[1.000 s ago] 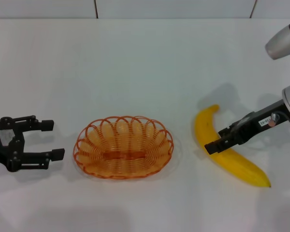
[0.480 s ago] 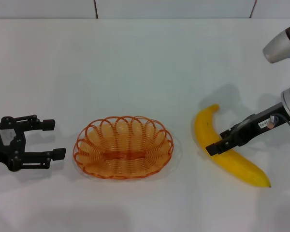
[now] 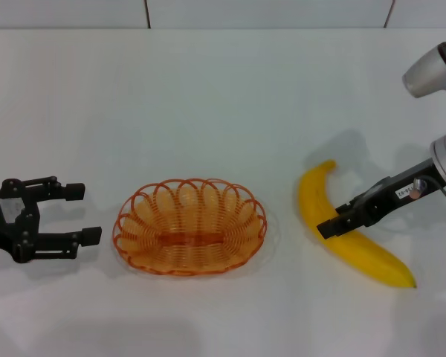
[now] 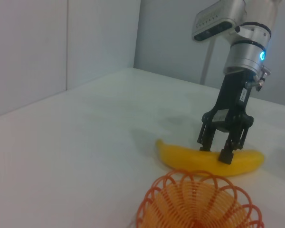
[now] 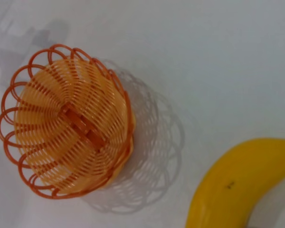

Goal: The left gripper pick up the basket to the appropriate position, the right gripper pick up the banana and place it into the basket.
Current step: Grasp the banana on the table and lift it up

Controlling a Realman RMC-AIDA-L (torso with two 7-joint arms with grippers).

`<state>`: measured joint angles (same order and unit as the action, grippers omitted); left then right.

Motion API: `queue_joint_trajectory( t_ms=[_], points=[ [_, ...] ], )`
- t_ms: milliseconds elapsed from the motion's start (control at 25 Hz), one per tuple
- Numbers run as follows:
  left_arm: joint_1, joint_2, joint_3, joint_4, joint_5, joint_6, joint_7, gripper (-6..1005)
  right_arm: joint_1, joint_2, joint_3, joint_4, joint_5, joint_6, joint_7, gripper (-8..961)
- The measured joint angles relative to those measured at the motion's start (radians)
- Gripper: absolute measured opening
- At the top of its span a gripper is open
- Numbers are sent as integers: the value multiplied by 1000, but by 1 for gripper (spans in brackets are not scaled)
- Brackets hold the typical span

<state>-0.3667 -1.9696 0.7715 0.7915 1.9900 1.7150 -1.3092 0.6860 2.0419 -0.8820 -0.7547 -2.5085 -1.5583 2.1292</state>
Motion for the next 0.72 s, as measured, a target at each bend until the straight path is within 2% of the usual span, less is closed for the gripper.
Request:
queue_joint_trajectory(
  t_ms=[200,720],
  points=[
    [-1,0,0,0,0,0,-4,843,1,0,0,0,0,-2,0,506],
    [-6,-2,0,0,-1,2,-5,843,1,-2,-1,0,1,-2,10,474]
  ],
)
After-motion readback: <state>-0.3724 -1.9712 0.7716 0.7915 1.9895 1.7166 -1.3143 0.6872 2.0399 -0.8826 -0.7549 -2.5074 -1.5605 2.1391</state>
